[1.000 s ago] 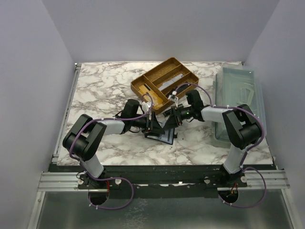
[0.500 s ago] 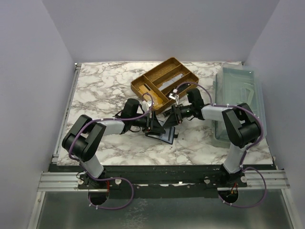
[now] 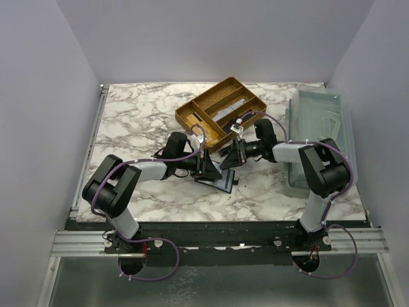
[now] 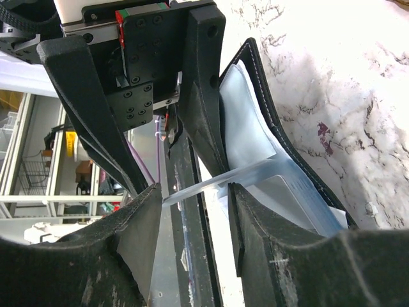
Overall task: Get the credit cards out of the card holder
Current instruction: Remove the credit card from the card holder.
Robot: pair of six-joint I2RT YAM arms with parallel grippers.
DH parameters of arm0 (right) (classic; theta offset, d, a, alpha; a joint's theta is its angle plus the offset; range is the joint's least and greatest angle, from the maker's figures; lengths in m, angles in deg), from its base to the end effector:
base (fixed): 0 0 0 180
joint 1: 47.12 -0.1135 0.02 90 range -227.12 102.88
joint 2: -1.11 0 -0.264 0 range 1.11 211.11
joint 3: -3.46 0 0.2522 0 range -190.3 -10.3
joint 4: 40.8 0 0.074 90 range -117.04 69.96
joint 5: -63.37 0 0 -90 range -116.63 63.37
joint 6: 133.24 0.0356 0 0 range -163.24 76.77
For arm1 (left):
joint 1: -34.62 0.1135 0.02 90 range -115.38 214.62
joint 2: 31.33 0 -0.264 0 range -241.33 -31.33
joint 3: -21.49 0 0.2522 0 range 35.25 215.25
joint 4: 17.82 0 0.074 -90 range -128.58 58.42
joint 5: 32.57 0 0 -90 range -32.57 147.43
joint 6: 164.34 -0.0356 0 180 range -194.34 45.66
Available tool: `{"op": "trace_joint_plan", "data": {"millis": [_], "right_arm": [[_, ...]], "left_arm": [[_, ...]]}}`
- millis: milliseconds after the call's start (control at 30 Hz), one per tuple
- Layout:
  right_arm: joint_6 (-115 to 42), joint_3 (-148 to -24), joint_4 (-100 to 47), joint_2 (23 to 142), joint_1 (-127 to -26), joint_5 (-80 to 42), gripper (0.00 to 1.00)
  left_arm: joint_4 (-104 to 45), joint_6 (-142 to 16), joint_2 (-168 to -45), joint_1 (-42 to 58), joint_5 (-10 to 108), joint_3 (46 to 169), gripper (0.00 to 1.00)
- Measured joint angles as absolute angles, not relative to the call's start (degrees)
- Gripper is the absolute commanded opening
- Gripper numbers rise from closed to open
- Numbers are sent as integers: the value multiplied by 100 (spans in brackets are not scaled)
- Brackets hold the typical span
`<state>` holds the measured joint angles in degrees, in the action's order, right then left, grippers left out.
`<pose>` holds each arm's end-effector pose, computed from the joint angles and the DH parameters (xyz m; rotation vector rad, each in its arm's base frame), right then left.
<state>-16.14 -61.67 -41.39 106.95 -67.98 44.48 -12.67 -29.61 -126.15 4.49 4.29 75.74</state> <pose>0.3138 0.1556 0.1479 -0.6053 2.2180 1.8371 0.2551 -0.1810 0.1573 0.3056 2.4302 -1.6856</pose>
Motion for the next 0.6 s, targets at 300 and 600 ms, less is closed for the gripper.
{"op": "trace_joint_plan", "data": {"millis": [300,600], "right_arm": [[-1665,-6167,-4069,10695,-6798,4354,42],[-2047,-6274,-3678,10697,-6800,4251,31]], "left_arm": [[-1477,-3090,-12591,449,551,7604,53],[-1682,-3186,-12589,449,730,7620,63]]}}
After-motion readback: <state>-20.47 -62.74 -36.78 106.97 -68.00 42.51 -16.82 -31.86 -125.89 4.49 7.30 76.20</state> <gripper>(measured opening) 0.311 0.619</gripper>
